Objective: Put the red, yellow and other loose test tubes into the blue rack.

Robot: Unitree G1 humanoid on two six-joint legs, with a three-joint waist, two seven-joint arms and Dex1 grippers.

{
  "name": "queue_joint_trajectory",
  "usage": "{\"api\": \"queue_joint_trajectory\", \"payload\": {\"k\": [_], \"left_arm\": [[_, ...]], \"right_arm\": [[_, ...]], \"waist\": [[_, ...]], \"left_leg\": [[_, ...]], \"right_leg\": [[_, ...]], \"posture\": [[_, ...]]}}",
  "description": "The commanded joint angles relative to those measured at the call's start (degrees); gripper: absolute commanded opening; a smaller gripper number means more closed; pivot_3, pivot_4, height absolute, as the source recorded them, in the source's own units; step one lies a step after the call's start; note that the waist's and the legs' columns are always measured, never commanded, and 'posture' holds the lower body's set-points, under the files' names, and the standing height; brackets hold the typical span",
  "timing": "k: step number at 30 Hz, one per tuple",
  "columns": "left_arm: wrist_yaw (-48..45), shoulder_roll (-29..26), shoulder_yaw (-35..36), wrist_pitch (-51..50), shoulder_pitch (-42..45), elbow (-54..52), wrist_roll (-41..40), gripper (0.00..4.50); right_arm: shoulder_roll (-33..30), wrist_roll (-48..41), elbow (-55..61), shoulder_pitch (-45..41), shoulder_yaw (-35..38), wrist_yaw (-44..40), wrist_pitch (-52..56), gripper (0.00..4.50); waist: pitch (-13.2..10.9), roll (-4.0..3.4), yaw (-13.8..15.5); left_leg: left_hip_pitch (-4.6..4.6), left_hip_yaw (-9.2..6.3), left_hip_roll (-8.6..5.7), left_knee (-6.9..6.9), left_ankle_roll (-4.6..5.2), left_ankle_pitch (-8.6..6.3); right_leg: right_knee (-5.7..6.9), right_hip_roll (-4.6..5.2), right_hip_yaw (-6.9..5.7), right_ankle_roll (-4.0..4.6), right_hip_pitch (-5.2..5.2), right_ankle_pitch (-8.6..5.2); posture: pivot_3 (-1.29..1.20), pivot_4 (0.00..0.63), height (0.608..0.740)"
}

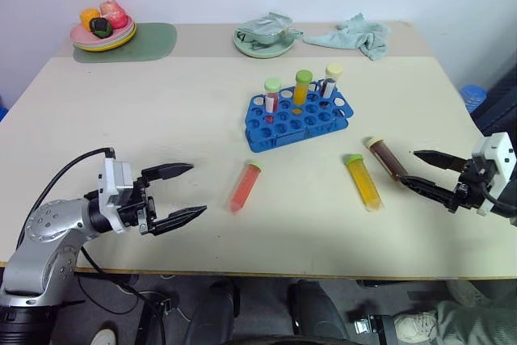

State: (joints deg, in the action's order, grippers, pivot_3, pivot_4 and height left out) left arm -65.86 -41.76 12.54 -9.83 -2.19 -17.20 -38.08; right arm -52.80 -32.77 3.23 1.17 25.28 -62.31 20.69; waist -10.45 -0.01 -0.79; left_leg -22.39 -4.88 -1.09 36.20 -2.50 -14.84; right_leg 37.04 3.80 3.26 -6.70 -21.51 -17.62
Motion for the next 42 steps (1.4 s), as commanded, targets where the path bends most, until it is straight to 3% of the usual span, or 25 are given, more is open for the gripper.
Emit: {"api": "queue_joint_trajectory", "payload": {"k": [1,12,17,25,32,42], "left_arm": [[0.9,-0.63,1.52,-1.01,0.76,-2.24,-0.92,4.46],[-1.96,-1.23,0.57,-1.86,1.28,-3.62,-1.38,4.46],[-5.85,-1.81,-1.17,0.38,1.98,-2.92,0.38,4.46],[-5.4,-0.33,-3.62,0.27,4.89,-3.35,1.07,4.46],[-4.85,0.35,-4.59,0.38,5.11,-3.84,1.41,4.46],[-3.51,0.69,-4.6,0.07,2.41,-6.35,1.23,4.46]], "right_arm": [[-0.18,-0.86,2.24,-0.55,1.62,0.25,0.2,3.62],[-0.66,0.24,2.95,-2.6,-0.06,2.4,2.32,3.62],[-3.9,1.82,6.16,-5.43,-2.82,11.19,16.06,3.62],[-3.07,2.71,-2.15,-29.11,-13.87,22.27,40.41,3.62],[-2.5,8.37,-11.84,-39.78,-25.17,20.46,42.63,3.62],[0.42,12.56,-18.56,-44.08,-30.93,17.27,40.84,3.62]], "waist": [[0.0,0.0,-0.01],[0.0,0.0,-0.09],[0.0,-0.01,-0.04],[-0.01,-0.02,-0.28],[-0.01,-0.02,-0.05],[-0.01,-0.03,-0.27]], "left_leg": [[0.0,0.0,0.0,0.0,0.0,0.0],[0.0,0.02,0.0,0.01,0.0,0.0],[0.0,0.01,0.0,0.01,0.0,0.0],[-0.05,0.02,0.01,-0.01,0.0,0.0],[-0.82,0.02,-0.02,0.08,-0.03,0.04],[-0.99,0.08,-0.06,0.19,-0.04,0.05]], "right_leg": [[0.0,0.0,0.0,0.0,0.0,0.0],[0.01,-0.01,0.0,0.0,0.0,0.0],[0.02,0.0,0.01,0.01,-0.02,0.0],[0.04,-0.01,0.04,0.03,-0.16,0.01],[0.15,0.0,0.01,0.0,-0.89,0.03],[0.29,-0.05,0.01,0.01,-1.11,0.05]], "posture": [[0.0,0.15,0.74],[0.0,0.15,0.74],[0.0,0.15,0.74],[0.0,0.15,0.74],[0.0,0.15,0.74],[0.0,0.15,0.74]]}}
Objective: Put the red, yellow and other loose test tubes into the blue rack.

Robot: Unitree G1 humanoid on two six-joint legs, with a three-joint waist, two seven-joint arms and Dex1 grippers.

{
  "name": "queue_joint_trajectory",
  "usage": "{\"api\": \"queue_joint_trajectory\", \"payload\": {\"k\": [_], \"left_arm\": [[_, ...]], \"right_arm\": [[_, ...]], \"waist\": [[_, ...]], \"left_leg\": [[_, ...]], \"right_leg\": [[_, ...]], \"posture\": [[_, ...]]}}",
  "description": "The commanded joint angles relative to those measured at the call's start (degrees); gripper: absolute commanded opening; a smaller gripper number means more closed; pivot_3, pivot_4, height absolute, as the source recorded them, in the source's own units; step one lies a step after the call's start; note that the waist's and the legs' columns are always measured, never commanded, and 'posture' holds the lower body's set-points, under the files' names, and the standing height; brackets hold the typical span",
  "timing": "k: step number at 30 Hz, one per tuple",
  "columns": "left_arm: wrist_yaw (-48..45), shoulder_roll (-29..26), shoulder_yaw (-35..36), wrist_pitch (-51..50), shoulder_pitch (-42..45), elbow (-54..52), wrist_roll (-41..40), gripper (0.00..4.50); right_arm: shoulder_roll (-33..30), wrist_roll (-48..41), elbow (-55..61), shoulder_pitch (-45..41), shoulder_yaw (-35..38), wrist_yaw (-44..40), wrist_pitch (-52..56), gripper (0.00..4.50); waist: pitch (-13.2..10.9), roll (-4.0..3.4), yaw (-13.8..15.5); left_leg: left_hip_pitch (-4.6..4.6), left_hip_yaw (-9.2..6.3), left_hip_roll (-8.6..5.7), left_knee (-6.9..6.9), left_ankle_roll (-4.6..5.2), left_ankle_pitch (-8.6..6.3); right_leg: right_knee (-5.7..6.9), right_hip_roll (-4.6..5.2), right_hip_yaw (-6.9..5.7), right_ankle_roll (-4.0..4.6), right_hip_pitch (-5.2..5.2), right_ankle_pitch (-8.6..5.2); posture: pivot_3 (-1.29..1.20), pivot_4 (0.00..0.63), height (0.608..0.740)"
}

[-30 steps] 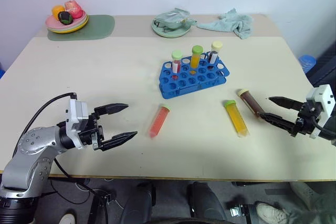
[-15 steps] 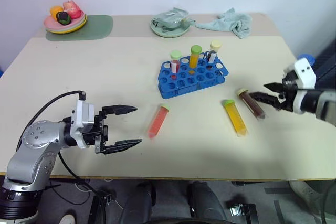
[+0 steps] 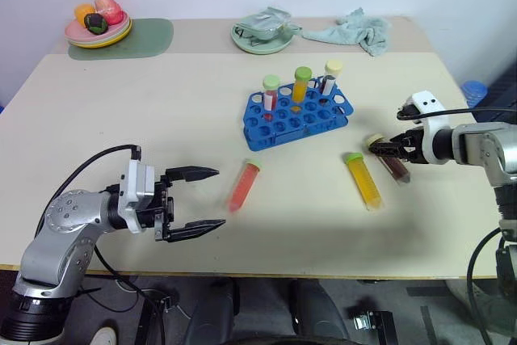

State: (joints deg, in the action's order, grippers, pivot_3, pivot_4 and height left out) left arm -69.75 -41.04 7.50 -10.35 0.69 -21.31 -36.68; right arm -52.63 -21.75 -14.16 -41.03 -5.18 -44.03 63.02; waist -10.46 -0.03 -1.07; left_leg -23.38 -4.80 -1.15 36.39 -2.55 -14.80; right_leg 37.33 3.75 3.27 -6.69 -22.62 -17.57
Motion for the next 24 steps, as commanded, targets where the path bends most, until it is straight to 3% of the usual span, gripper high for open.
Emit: {"api": "queue_joint_trajectory", "payload": {"k": [1,2,6,11,15,24], "left_arm": [[0.52,-0.03,0.46,0.5,-0.63,-2.46,-0.24,4.46],[0.61,-0.07,0.52,0.41,-0.89,-2.72,-0.34,4.46],[0.49,-0.46,1.05,0.24,-2.05,-3.39,-0.69,4.5],[0.93,-0.64,1.55,-0.06,-2.76,-4.06,-0.94,4.5],[1.3,-0.76,1.82,-0.16,-3.69,-4.79,-1.04,4.5],[1.87,-0.87,2.03,-0.19,-4.46,-5.26,-0.98,4.5]], "right_arm": [[0.36,1.95,-1.67,-2.08,-0.84,-1.45,-1.79,3.62],[0.61,2.52,-2.42,-2.37,-1.24,-1.6,-2.26,3.62],[2.3,5.02,-5.77,-4.25,-2.35,-1.77,-4.71,2.33],[3.49,7.62,-8.66,-6.0,-3.64,-2.77,-7.33,2.33],[4.24,9.21,-10.03,-6.59,-3.89,-3.63,-8.45,1.16],[4.66,10.8,-8.72,-6.36,-3.88,-5.86,-8.15,1.12]], "waist": [[0.0,0.0,0.01],[0.0,0.0,0.04],[0.0,0.0,-0.11],[0.0,0.0,-0.08],[0.0,0.0,-0.09],[0.0,-0.01,-0.09]], "left_leg": [[0.0,0.0,0.0,0.02,0.0,0.0],[0.0,0.0,-0.01,0.04,0.0,0.0],[0.0,0.01,-0.01,0.09,0.0,0.0],[0.0,0.01,-0.02,0.11,0.0,0.0],[0.0,0.01,-0.02,0.13,0.0,0.0],[0.0,0.0,-0.02,0.22,0.0,0.0]], "right_leg": [[0.01,-0.01,0.0,0.0,0.0,0.0],[0.01,-0.01,0.0,0.0,0.0,0.0],[0.04,-0.01,-0.01,0.0,0.02,0.0],[0.11,-0.04,-0.01,0.01,0.0,0.01],[0.12,-0.04,-0.01,0.01,0.01,0.01],[0.19,-0.06,-0.01,0.01,0.01,0.01]], "posture": [[0.0,0.15,0.74],[0.0,0.15,0.74],[0.0,0.15,0.74],[0.0,0.15,0.74],[0.0,0.15,0.74],[0.0,0.15,0.74]]}}
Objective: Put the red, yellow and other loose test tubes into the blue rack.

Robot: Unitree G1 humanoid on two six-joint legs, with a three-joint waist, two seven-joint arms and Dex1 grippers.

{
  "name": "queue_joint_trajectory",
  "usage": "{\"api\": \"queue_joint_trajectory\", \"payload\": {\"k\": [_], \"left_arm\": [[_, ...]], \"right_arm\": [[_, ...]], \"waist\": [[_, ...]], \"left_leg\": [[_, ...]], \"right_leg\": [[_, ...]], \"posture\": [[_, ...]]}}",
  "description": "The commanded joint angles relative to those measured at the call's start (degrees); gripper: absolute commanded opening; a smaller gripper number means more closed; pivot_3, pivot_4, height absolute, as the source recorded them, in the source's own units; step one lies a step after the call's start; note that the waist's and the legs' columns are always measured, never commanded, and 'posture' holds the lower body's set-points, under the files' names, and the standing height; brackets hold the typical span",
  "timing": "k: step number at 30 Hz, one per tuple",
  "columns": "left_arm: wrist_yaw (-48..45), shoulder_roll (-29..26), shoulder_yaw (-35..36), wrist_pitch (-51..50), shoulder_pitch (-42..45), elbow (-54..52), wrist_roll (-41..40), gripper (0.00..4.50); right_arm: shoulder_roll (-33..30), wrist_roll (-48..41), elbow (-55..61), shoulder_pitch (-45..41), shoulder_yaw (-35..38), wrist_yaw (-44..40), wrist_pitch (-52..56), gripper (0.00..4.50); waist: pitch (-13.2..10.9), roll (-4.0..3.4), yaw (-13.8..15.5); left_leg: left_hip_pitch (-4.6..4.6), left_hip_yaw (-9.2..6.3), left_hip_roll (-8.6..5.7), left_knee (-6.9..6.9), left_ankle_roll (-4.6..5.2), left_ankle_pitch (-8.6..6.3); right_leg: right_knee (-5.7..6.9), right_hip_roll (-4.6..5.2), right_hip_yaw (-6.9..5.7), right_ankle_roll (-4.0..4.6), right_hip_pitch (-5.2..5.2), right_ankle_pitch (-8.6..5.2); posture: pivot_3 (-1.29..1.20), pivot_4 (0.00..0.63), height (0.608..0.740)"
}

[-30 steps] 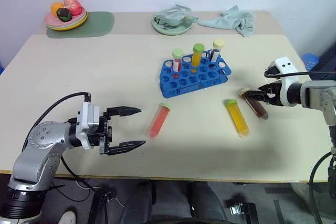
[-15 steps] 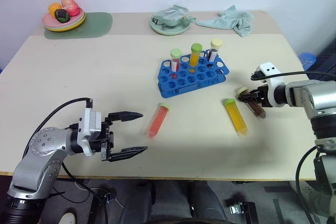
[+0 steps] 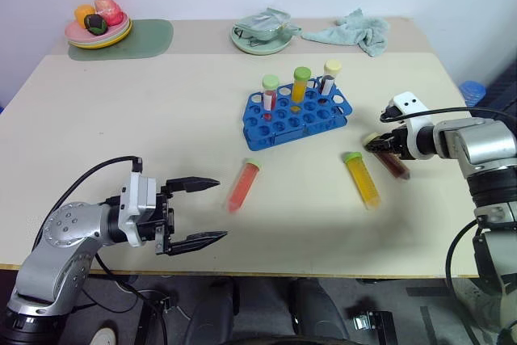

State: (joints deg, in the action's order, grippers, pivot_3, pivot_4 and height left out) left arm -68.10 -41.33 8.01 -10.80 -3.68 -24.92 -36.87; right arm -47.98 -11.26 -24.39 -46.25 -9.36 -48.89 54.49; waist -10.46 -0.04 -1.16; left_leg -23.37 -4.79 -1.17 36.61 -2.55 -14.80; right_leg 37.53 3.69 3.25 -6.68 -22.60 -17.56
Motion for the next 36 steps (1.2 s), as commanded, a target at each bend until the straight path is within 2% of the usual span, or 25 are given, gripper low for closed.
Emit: {"api": "queue_joint_trajectory", "payload": {"k": [1,5,8,12,14,16,20,23,28,32,36], "left_arm": [[0.25,-0.56,1.47,0.31,-0.12,-1.66,-0.75,4.5],[0.53,-0.34,1.16,0.42,0.18,-1.5,-0.58,4.5],[0.69,-0.26,1.07,0.49,0.27,-1.42,-0.59,4.5],[0.94,0.02,0.6,0.58,0.55,-1.2,-0.4,4.5],[1.06,0.24,0.3,0.53,0.98,-0.94,-0.37,4.5],[1.1,0.36,0.17,0.49,1.38,-0.63,-0.35,4.5],[1.36,0.61,-0.09,0.28,2.04,-0.39,-0.28,4.5],[1.85,0.85,-0.37,0.08,2.27,-0.67,-0.24,4.5],[2.33,0.97,-0.47,0.06,2.28,-0.84,-0.21,4.5],[3.67,1.38,-0.18,0.0,1.49,-1.69,-0.14,4.5],[4.63,1.74,0.07,-0.08,0.66,-2.26,-0.42,4.5]], "right_arm": [[-0.04,0.28,1.95,-1.03,0.53,-1.11,0.42,1.12],[0.05,-1.97,5.97,-0.87,3.66,-2.0,1.08,1.12],[1.87,-9.54,13.36,-0.34,10.21,-5.03,2.07,1.12],[8.38,-19.22,21.83,1.15,19.53,-5.17,0.36,1.12],[14.34,-23.97,24.55,1.21,23.69,-3.29,-2.23,1.12],[18.87,-24.7,24.83,1.27,25.71,-0.32,-6.46,1.12],[24.62,-24.67,21.34,1.04,27.18,1.65,-15.86,1.12],[28.17,-20.88,17.13,0.46,26.46,3.91,-27.26,1.12],[31.07,-17.82,9.28,-1.3,26.18,6.14,-39.34,1.12],[33.24,-14.08,-5.3,-4.64,27.74,8.77,-55.99,1.12],[34.4,-14.08,-16.41,-8.0,29.51,8.73,-65.85,1.12]], "waist": [[0.0,0.0,0.0],[-0.01,-0.01,0.0],[-0.01,-0.02,-0.04],[-0.01,-0.02,0.0],[-0.01,-0.01,0.06],[-0.01,-0.02,0.06],[-0.01,-0.02,0.15],[-0.01,-0.02,-0.03],[-0.01,-0.03,-0.86],[-0.01,-0.03,-1.45],[-0.02,-0.05,-1.68]], "left_leg": [[0.0,0.0,0.0,0.01,0.0,0.0],[0.0,0.0,0.0,0.01,0.0,0.0],[-0.01,-0.03,0.01,0.01,0.0,0.0],[0.0,-0.05,0.05,0.06,0.0,0.0],[-0.01,-0.05,0.05,0.15,0.01,0.0],[-0.01,-0.05,0.05,0.22,0.01,0.0],[-0.02,-0.05,0.03,0.34,0.0,0.0],[-0.01,-0.04,0.01,0.35,0.0,0.0],[-0.01,-0.02,0.01,0.36,0.0,0.0],[-0.01,-0.03,0.01,0.37,-0.02,0.01],[0.01,-0.01,0.04,0.35,-0.02,0.01]], "right_leg": [[0.0,0.0,0.0,0.0,0.0,0.0],[0.02,0.0,0.0,0.0,-0.01,0.0],[0.04,0.0,0.01,0.0,-0.03,0.0],[0.1,-0.05,0.01,0.0,-0.03,0.0],[0.12,-0.05,-0.05,0.0,0.02,0.0],[0.15,-0.04,-0.05,-0.01,0.06,0.0],[0.29,0.01,-0.05,-0.01,0.05,0.0],[0.35,0.0,-0.05,-0.01,0.02,0.0],[0.48,-0.04,-0.03,0.0,-0.08,0.0],[0.53,-0.05,-0.02,0.0,-0.09,0.0],[0.59,-0.12,-0.02,0.01,-0.12,0.0]], "posture": [[0.0,0.15,0.74],[0.0,0.15,0.74],[0.0,0.15,0.74],[0.0,0.15,0.74],[0.0,0.15,0.74],[0.0,0.15,0.74],[0.0,0.15,0.74],[0.0,0.15,0.74],[0.0,0.15,0.74],[0.0,0.15,0.74],[0.0,0.15,0.74]]}}
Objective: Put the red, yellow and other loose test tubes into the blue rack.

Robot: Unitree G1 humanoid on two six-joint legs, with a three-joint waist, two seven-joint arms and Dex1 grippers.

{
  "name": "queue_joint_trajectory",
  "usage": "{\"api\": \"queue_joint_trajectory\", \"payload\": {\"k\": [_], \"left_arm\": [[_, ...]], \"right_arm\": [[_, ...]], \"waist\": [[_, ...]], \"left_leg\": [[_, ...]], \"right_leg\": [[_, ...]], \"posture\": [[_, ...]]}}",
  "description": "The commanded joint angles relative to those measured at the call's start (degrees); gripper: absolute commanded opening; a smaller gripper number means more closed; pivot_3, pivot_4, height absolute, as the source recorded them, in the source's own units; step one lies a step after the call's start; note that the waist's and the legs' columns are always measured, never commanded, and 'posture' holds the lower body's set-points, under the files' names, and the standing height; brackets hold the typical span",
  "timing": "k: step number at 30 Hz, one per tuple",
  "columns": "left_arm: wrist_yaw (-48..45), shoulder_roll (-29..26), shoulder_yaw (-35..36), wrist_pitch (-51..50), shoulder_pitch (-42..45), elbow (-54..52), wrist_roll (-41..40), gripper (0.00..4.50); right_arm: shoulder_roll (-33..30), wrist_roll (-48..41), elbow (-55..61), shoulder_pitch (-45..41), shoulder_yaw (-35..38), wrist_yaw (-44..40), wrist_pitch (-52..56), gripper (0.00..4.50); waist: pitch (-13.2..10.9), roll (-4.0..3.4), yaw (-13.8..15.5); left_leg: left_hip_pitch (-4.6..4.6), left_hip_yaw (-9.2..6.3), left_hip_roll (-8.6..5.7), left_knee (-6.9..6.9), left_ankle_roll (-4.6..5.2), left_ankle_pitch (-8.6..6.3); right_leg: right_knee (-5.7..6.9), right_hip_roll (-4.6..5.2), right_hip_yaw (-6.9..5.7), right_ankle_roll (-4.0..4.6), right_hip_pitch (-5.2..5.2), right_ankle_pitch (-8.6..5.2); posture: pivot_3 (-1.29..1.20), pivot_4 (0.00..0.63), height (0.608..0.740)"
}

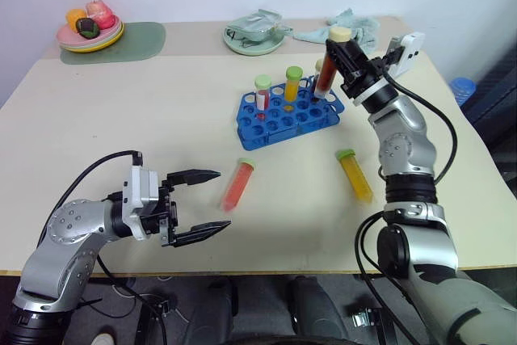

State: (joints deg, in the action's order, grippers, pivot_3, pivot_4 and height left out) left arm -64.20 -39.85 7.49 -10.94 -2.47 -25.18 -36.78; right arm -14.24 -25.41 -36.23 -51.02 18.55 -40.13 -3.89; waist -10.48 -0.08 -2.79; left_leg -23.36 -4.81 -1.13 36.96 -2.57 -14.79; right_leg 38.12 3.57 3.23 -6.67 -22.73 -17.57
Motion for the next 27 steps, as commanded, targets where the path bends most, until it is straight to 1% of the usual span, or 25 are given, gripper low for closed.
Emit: {"api": "queue_joint_trajectory", "payload": {"k": [1,6,13,19,27], "left_arm": [[0.95,0.29,0.66,0.07,-0.7,-2.13,-0.54,4.5],[2.23,0.43,1.16,0.17,-1.78,-2.97,-0.65,4.5],[4.06,0.48,1.43,-0.01,-2.99,-4.66,-0.74,4.5],[5.47,0.37,1.11,-0.91,-2.15,-5.68,-0.97,4.5],[6.53,0.37,1.72,-1.66,-1.71,-5.94,-1.33,4.5]], "right_arm": [[0.83,0.06,-7.06,-3.96,1.85,-0.19,-9.22,1.12],[1.36,0.15,-16.06,-6.06,2.65,-1.08,-15.46,1.12],[2.06,-0.15,-20.11,-4.26,3.19,-3.92,-20.86,1.12],[1.19,0.95,-26.39,-4.0,4.21,-2.56,-23.24,1.12],[0.84,1.51,-28.59,-3.51,4.69,-2.53,-24.32,1.12]], "waist": [[-0.01,-0.01,-0.05],[-0.01,-0.01,-0.22],[-0.01,-0.02,-0.53],[-0.01,-0.02,-0.9],[0.0,-0.04,-1.2]], "left_leg": [[0.0,0.0,0.0,0.0,0.0,0.0],[0.0,0.0,0.0,0.0,-0.01,0.01],[0.0,-0.03,0.01,0.0,-0.02,0.01],[0.01,-0.02,0.0,0.0,-0.03,0.02],[0.04,-0.02,0.0,0.0,-0.03,0.02]], "right_leg": [[0.0,0.01,0.01,0.0,0.0,0.0],[0.0,0.01,0.03,0.0,0.0,0.0],[0.01,0.01,0.03,0.0,0.0,0.0],[0.01,0.01,0.03,0.0,0.03,0.0],[0.04,-0.02,0.03,0.0,0.05,0.0]], "posture": [[0.0,0.15,0.74],[0.0,0.15,0.74],[0.0,0.15,0.74],[0.0,0.15,0.74],[0.0,0.15,0.74]]}}
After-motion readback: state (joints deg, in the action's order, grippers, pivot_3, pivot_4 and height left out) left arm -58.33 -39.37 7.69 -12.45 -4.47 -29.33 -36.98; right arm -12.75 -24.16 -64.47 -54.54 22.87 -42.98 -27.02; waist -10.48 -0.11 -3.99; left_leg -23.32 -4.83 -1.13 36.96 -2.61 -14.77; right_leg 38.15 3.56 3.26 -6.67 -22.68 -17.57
